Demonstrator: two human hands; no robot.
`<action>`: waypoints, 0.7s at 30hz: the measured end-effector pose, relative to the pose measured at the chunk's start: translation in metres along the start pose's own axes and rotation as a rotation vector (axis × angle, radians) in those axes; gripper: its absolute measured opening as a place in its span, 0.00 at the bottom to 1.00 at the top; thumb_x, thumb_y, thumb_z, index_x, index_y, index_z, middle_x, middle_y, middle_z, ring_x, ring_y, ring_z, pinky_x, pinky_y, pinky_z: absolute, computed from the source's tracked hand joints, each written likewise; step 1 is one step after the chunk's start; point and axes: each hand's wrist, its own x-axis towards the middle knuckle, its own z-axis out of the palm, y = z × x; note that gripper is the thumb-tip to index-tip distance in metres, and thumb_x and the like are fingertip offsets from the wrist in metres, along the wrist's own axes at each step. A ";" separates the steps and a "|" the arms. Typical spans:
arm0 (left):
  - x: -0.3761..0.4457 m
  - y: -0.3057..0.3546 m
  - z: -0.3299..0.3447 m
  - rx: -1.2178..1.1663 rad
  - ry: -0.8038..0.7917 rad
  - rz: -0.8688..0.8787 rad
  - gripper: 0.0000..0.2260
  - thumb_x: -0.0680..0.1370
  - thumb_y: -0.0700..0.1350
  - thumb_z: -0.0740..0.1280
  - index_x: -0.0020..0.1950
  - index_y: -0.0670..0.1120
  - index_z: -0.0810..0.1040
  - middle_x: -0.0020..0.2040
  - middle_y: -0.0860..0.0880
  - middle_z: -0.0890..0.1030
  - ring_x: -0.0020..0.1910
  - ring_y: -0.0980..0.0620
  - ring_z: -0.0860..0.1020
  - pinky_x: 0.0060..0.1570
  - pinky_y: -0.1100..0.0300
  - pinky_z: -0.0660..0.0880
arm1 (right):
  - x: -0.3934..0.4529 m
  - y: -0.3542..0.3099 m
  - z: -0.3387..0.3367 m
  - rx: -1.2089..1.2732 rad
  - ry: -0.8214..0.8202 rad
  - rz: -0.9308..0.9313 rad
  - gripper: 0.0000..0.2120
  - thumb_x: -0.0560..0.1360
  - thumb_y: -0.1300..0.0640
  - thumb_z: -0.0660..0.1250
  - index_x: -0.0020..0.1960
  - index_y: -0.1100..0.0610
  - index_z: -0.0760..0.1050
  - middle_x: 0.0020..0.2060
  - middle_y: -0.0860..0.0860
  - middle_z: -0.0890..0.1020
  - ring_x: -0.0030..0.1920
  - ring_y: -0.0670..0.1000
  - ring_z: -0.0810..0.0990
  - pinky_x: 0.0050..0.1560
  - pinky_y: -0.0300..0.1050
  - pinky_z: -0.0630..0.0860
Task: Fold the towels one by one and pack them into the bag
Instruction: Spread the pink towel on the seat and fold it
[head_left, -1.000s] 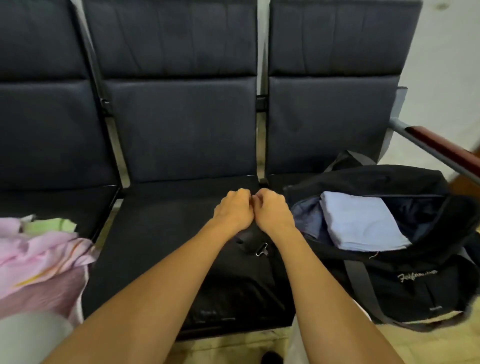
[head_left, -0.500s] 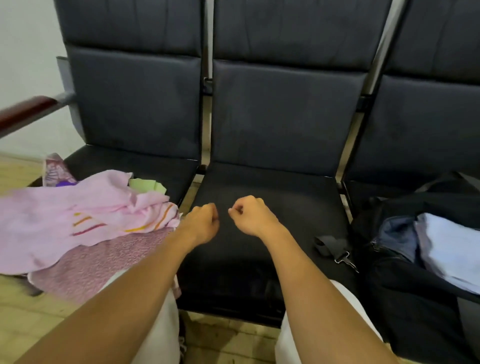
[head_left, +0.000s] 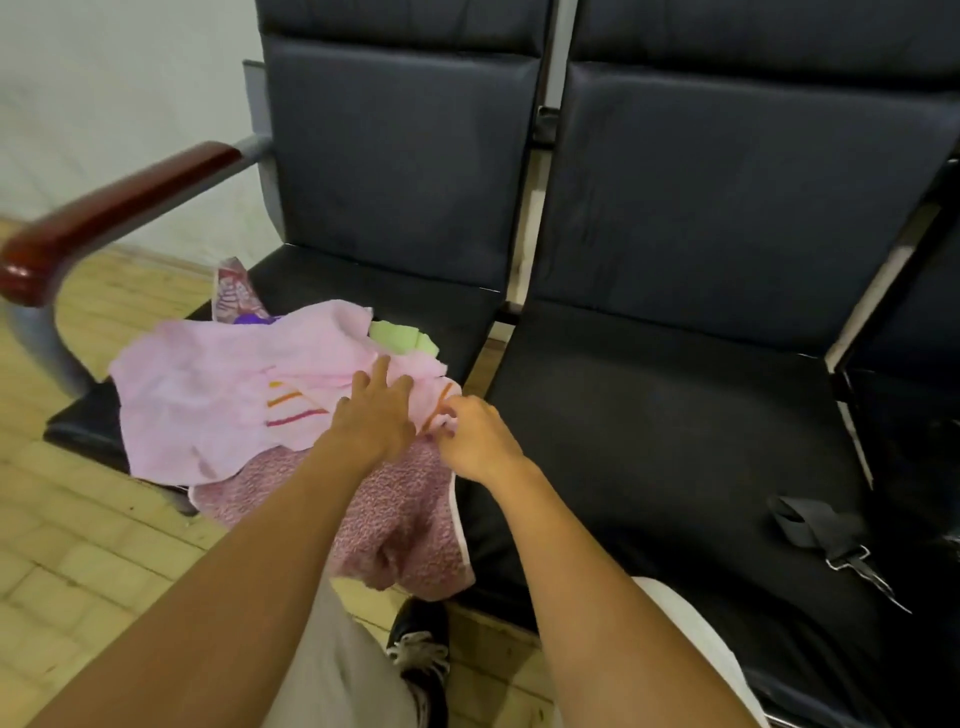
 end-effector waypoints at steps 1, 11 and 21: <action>0.003 -0.003 0.002 0.008 -0.018 0.000 0.24 0.81 0.48 0.63 0.75 0.52 0.59 0.80 0.47 0.44 0.77 0.38 0.51 0.71 0.43 0.61 | 0.003 -0.003 0.006 -0.002 0.018 -0.015 0.14 0.79 0.60 0.62 0.64 0.59 0.76 0.62 0.58 0.75 0.61 0.61 0.76 0.57 0.54 0.77; 0.026 -0.017 0.001 -0.113 0.070 0.171 0.17 0.82 0.47 0.60 0.68 0.42 0.73 0.67 0.43 0.72 0.63 0.43 0.71 0.64 0.50 0.70 | 0.020 -0.009 0.029 0.051 0.150 -0.008 0.18 0.78 0.61 0.66 0.68 0.57 0.73 0.66 0.54 0.72 0.64 0.57 0.74 0.59 0.55 0.77; 0.008 0.011 -0.018 -0.491 0.238 0.435 0.08 0.78 0.37 0.65 0.47 0.47 0.81 0.45 0.47 0.83 0.41 0.55 0.78 0.47 0.61 0.78 | 0.010 -0.006 0.011 0.226 0.320 -0.015 0.18 0.78 0.58 0.68 0.68 0.53 0.72 0.64 0.52 0.73 0.59 0.54 0.78 0.54 0.50 0.79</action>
